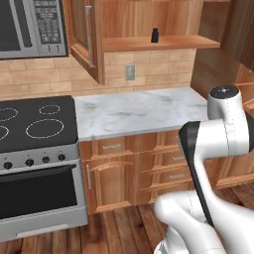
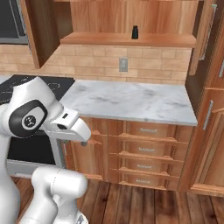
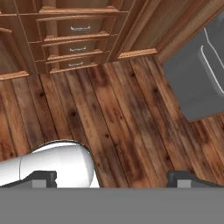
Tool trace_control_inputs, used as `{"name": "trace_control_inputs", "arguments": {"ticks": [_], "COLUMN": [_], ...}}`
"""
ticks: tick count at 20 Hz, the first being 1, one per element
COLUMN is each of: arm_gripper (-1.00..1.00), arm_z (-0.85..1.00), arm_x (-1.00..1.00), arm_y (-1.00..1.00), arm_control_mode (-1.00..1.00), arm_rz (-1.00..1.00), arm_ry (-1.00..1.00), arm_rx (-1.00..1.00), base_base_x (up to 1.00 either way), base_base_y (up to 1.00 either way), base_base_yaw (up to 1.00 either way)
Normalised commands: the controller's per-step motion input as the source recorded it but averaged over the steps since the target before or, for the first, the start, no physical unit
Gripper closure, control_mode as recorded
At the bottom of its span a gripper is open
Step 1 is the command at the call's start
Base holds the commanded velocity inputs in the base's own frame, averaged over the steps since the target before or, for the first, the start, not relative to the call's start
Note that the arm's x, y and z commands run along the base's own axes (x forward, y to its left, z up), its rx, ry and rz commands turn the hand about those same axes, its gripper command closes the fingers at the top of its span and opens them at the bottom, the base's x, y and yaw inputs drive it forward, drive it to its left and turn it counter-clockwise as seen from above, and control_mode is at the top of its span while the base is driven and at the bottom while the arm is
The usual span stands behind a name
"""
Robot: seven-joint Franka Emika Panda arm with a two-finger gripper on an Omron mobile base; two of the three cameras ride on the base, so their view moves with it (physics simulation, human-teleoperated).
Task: Move the oil and vinegar bottle and shaker from the cabinet to the dining counter.
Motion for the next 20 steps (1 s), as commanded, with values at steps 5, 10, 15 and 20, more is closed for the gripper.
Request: {"name": "trace_control_inputs", "arguments": {"ticks": [5,10,15,20], "arm_gripper": [-1.0,-1.0,-1.0,-1.0], "arm_z": [0.0,0.0,0.0,0.0], "arm_x": [0.0,0.0,0.0,0.0], "arm_y": [0.0,0.0,0.0,0.0], "arm_control_mode": [1.0,1.0,1.0,1.0], "arm_rz": [0.0,0.0,0.0,0.0], "arm_ry": [0.0,0.0,0.0,0.0], "arm_rx": [0.0,0.0,0.0,0.0], "base_base_x": [0.45,0.46,0.57,0.55], "base_base_y": [-0.47,-0.46,-0.44,-0.37], "base_base_yaw": [0.14,0.15,0.09,0.02]}}
